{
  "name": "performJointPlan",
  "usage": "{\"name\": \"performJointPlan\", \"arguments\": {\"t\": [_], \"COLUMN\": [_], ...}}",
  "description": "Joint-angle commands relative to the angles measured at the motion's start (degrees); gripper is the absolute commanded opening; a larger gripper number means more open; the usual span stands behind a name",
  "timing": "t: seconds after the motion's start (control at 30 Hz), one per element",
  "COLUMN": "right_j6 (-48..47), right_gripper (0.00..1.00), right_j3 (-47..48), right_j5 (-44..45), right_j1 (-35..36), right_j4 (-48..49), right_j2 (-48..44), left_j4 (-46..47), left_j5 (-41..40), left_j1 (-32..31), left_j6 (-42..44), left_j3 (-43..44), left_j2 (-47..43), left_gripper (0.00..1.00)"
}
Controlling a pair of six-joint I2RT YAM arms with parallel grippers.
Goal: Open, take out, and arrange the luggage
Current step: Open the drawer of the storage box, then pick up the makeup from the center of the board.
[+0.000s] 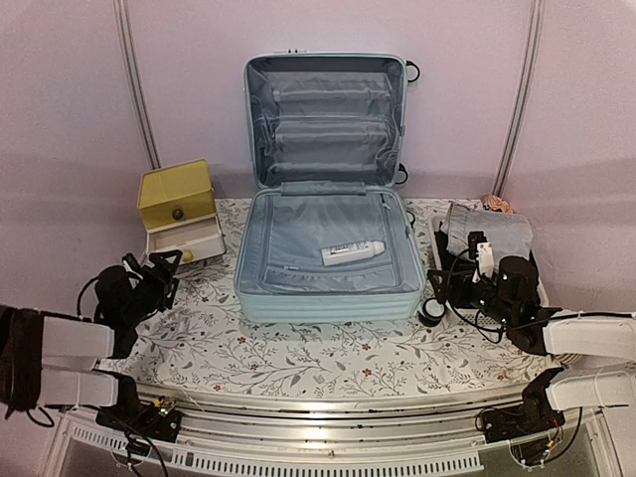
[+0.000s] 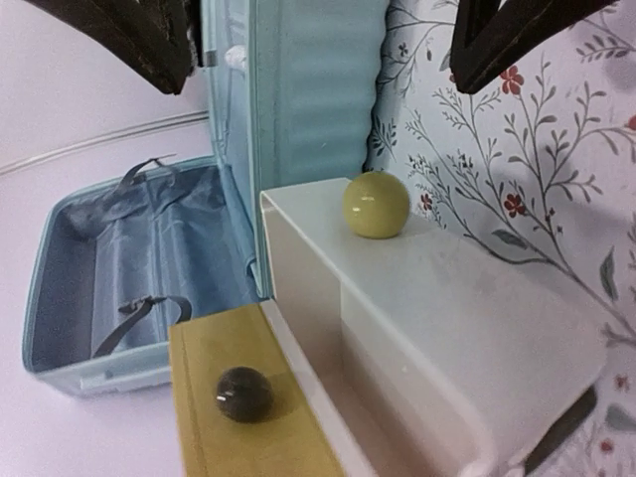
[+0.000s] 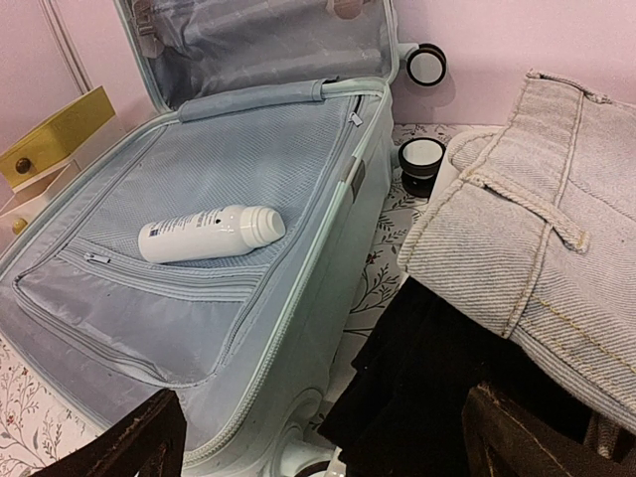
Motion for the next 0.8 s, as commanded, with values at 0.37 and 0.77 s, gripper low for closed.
{"name": "performJointPlan", "arguments": {"t": [0.37, 0.77], "right_j6": [-0.09, -0.18], "right_gripper": [0.99, 0.99], "right_j3": [-0.74, -0.55], "right_j5": [-1.07, -1.46], "right_j1": [-0.20, -0.11], "right_j4": [-0.10, -0.24], "right_j2": [0.86, 1.05], "left_j4": [-45.09, -70.74], "left_j5": [-0.72, -2.29], "left_j1": [-16.92, -34.63], "left_j6": [49.78, 81.40], "left_j3": [27.91, 68.63], "left_j2": [-11.93, 32.10], "left_gripper": [0.92, 0.97]}}
